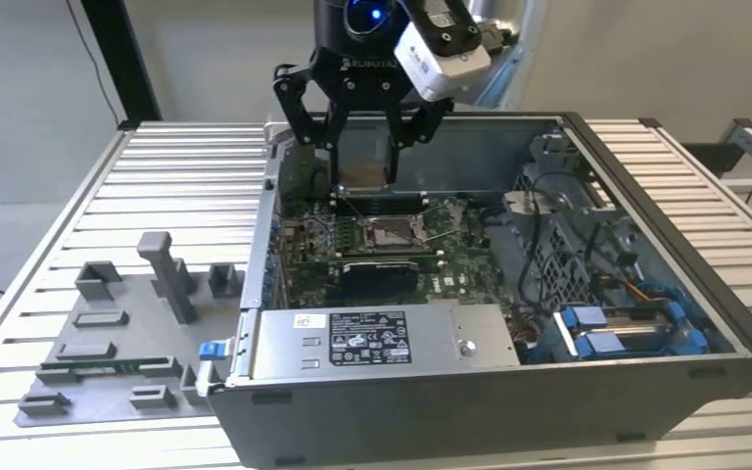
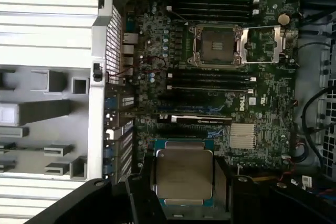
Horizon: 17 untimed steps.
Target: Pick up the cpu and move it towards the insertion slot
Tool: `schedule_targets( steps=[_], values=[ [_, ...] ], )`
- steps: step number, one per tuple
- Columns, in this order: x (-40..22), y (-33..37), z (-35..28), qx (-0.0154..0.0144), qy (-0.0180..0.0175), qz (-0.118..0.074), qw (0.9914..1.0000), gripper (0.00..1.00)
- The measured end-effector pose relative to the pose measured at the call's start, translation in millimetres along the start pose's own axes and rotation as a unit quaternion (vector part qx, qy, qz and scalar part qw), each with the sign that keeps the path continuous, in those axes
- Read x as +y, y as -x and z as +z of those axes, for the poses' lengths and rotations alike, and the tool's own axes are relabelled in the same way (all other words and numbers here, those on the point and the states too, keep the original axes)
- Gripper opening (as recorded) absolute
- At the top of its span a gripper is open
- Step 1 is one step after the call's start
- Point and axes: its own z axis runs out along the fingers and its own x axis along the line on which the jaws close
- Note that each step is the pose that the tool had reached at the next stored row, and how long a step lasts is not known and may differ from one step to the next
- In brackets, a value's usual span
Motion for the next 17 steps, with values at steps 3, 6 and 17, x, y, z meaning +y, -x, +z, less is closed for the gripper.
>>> schedule_targets(
  steps=[3,6,17],
  values=[
    [0.1,10.8,-0.1,0.0000,0.0000,0.000,1.00000,0.00],
    [0.1,20.3,-0.2,0.0000,-0.0001,0.000,1.00000,0.00],
    [-0.1,36.6,-0.2,0.0000,0.0000,0.000,1.00000,0.00]
  ],
)
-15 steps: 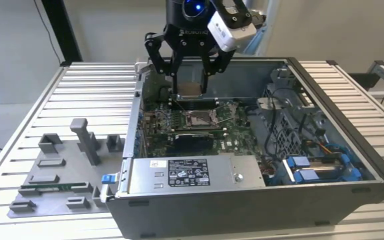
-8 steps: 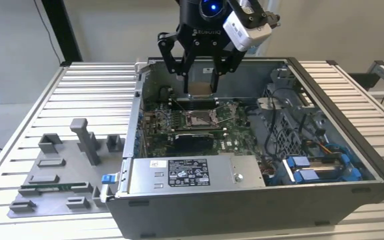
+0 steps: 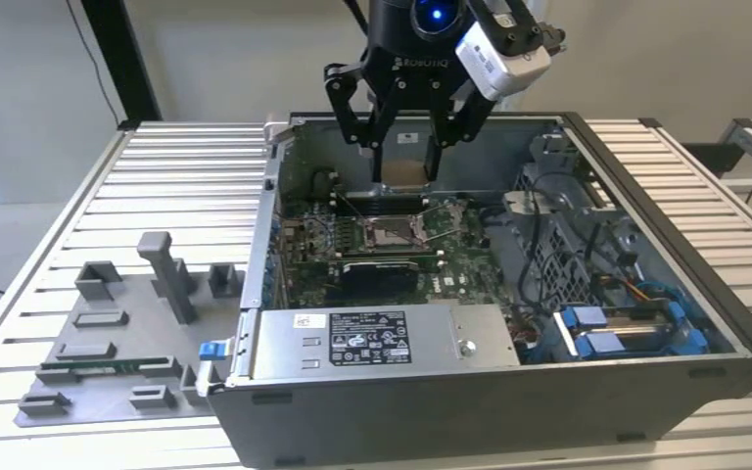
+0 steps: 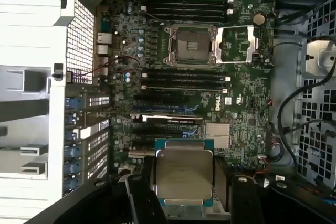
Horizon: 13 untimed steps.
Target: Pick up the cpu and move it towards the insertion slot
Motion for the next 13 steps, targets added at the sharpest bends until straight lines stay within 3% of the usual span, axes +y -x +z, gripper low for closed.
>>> schedule_targets(
  steps=[4,7,11,12,13],
  values=[
    [0.5,0.1,0.0,0.0000,-0.0005,0.000,1.00000,0.00],
    [5.8,0.3,0.3,0.0001,-0.0016,0.000,1.00000,0.00],
    [22.3,1.9,1.8,-0.0002,-0.0018,0.000,1.00000,0.00],
    [31.5,3.7,2.6,-0.0002,-0.0018,0.000,1.00000,0.00],
    [35.8,4.8,3.2,-0.0002,-0.0018,0.000,1.00000,0.00]
  ],
)
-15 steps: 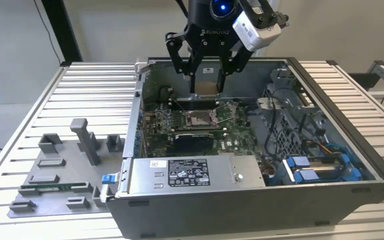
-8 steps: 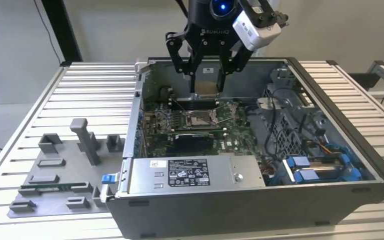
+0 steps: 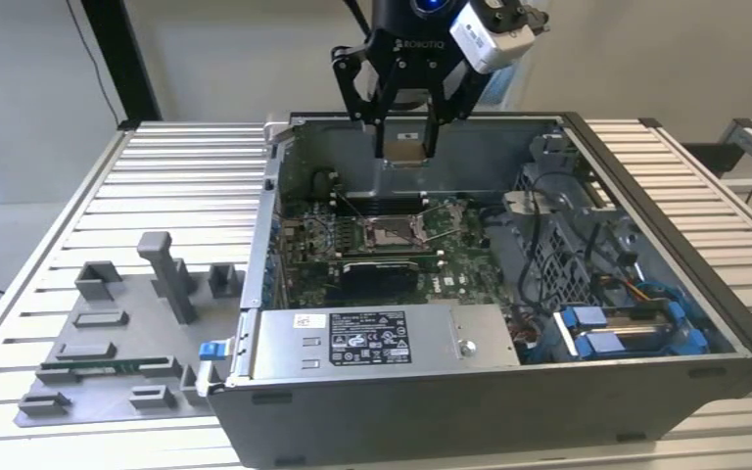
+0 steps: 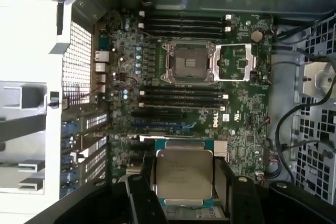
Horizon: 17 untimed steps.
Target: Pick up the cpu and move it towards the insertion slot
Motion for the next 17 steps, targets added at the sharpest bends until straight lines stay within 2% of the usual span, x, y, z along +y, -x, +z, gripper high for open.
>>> schedule_targets(
  steps=[7,17],
  values=[
    [21.2,8.8,2.6,0.0000,-0.0001,0.000,1.00000,0.00],
    [66.2,18.9,7.2,0.0000,-0.0008,0.000,1.00000,0.00]
  ],
)
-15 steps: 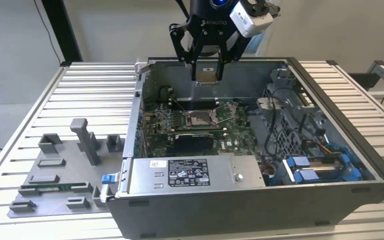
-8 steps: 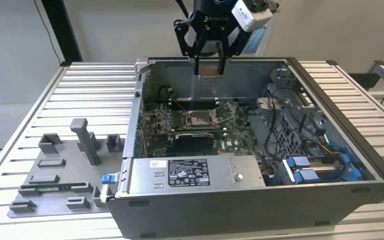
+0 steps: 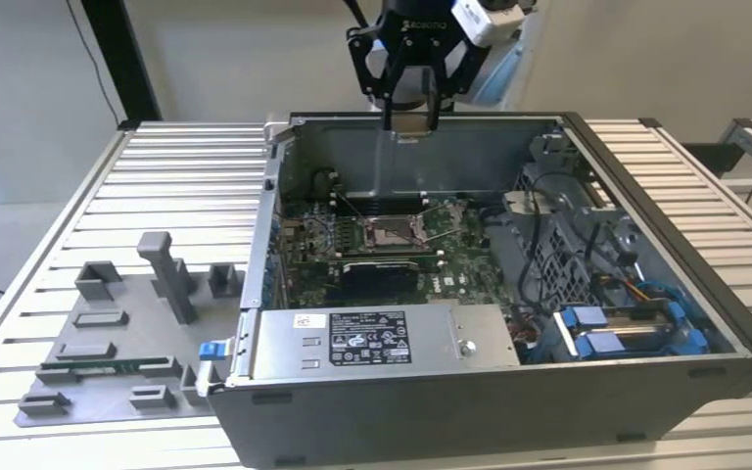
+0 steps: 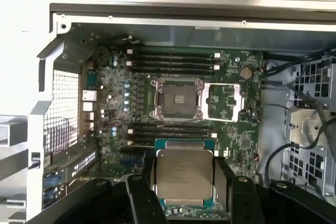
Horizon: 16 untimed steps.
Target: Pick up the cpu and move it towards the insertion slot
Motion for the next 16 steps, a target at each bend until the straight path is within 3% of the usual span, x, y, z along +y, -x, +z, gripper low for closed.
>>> schedule_targets(
  steps=[4,16],
  values=[
    [12.9,1.4,2.0,-0.0001,-0.0003,0.000,1.00000,0.00],
    [18.4,0.6,5.2,-0.0010,-0.0003,0.007,0.99997,0.00]
  ],
)
